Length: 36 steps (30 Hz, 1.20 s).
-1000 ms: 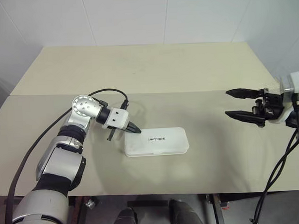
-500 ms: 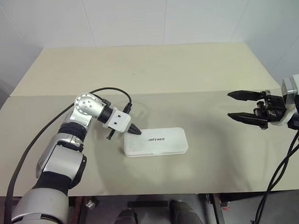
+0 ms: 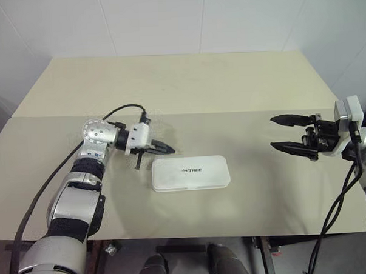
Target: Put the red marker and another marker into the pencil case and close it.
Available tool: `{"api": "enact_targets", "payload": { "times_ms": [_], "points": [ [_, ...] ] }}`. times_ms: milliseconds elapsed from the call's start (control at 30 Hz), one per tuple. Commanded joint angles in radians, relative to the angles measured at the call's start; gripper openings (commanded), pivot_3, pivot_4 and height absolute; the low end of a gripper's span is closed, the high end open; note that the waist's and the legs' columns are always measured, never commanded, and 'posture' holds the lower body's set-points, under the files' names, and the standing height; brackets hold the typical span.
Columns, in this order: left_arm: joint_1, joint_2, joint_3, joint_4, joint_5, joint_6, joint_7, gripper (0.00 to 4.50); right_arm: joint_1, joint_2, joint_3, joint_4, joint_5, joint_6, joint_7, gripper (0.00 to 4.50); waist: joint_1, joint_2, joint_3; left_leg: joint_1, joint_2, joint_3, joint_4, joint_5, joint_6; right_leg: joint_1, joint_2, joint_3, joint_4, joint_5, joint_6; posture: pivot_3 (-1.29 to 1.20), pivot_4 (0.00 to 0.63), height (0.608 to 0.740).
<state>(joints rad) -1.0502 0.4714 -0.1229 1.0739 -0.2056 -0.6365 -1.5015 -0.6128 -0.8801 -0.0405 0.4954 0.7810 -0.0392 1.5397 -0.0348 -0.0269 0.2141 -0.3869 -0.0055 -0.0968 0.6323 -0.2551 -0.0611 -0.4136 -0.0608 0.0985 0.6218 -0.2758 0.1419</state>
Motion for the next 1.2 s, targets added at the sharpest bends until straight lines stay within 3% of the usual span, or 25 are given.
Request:
{"api": "enact_targets", "payload": {
  "times_ms": [33, 167, 267, 500, 667, 933, 1200],
  "points": [
    [0.069, 0.027, 0.082, -0.154, -0.103, 0.097, -0.048, 0.02, -0.039, 0.007, -0.013, -0.012, -0.007, 0.008, 0.075, 4.5, -0.002, 0.0, 0.0, 0.0, 0.0, 0.0, 0.0, 0.0, 0.0, 0.0, 0.0, 0.0, 0.0, 0.0, 0.0, 0.0, 0.15, 0.74],
    [0.192, 0.067, 0.151, -0.376, -0.207, 0.252, -0.029, 0.02, -0.064, 0.016, -0.004, -0.004, -0.022, 0.017, 0.075, 4.5, -0.007, 0.0, 0.0, 0.0, 0.0, 0.0, 0.0, 0.0, 0.0, 0.0, 0.0, 0.0, 0.0, 0.0, 0.0, 0.0, 0.15, 0.74],
    [0.315, 0.123, 0.194, -0.57, -0.293, 0.408, -0.027, 0.61, -0.08, 0.021, 0.005, 0.004, -0.03, 0.019, 0.075, 4.5, -0.013, 0.0, 0.0, 0.0, 0.001, 0.0, 0.0, 0.0, 0.0, 0.0, 0.0, 0.0, 0.001, 0.0, 0.0, 0.0, 0.15, 0.74],
    [0.555, 0.27, 0.308, -0.846, -0.425, 0.651, -0.001, 2.82, -0.118, 0.02, 0.034, 0.044, -0.034, 0.008, 0.075, 4.5, -0.021, 0.001, 0.001, 0.002, 0.001, 0.0, 0.0, 0.0, 0.0, 0.0, 0.0, 0.0, 0.001, 0.0, -0.001, 0.0, 0.15, 0.74],
    [0.708, 0.351, 0.43, -0.936, -0.458, 0.698, 0.019, 4.43, -0.143, 0.025, 0.059, 0.077, -0.039, 0.001, 0.075, 4.5, -0.022, 0.001, 0.001, 0.002, 0.001, 0.0, -0.001, 0.0, 0.0, 0.001, 0.0, 0.0, 0.0, -0.001, -0.003, 0.0, 0.15, 0.74],
    [0.727, 0.402, 0.567, -0.948, -0.505, 0.736, 0.044, 4.47, -0.198, 0.023, 0.115, 0.094, -0.023, 0.024, 0.075, 4.5, -0.022, 0.001, 0.001, 0.002, 0.001, 0.0, -0.002, 0.0, 0.0, 0.0, 0.0, -0.001, 0.0, -0.001, -0.003, 0.0, 0.15, 0.74],
    [0.735, 0.468, 0.594, -0.968, -0.523, 0.792, 0.003, 4.47, -0.192, 0.025, 0.144, 0.116, -0.007, 0.001, 0.075, 4.5, -0.023, 0.002, 0.001, 0.002, 0.001, 0.001, -0.003, 0.0, -0.001, 0.0, 0.0, -0.001, -0.002, -0.002, -0.003, 0.0, 0.15, 0.74]
  ]
}}
